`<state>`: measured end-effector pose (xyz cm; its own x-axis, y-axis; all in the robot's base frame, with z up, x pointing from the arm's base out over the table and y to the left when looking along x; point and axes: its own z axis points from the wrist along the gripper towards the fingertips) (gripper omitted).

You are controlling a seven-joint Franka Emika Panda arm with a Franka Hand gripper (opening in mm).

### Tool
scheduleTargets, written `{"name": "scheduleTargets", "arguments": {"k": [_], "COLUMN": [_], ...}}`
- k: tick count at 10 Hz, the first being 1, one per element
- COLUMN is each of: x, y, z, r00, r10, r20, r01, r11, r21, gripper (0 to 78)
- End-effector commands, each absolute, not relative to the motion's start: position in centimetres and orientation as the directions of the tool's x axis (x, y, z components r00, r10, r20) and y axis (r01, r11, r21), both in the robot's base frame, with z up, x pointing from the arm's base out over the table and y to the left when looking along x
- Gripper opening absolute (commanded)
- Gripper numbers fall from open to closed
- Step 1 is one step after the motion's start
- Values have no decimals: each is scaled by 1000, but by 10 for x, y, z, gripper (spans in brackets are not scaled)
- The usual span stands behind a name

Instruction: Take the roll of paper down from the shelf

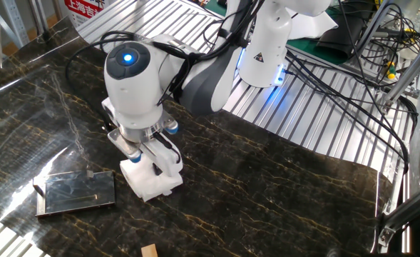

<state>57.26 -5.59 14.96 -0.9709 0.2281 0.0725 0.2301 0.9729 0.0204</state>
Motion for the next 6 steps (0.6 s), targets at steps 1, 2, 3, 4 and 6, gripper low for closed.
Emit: {"name": "scheduleTargets", "arguments": {"k": [1,2,3,4,6], "x": [572,572,572,572,572], "y": [-56,-56,-56,-56,-56], "z": [158,158,158,158,158], "r00": [-983,-981,-978,-979,-991], "r10": [150,171,188,183,84], "r20": [107,97,90,93,104], "r01": [151,172,187,183,86], "r11": [989,985,982,983,996], "r21": [3,1,-11,-11,14], "gripper": [13,13,13,13,13]}}
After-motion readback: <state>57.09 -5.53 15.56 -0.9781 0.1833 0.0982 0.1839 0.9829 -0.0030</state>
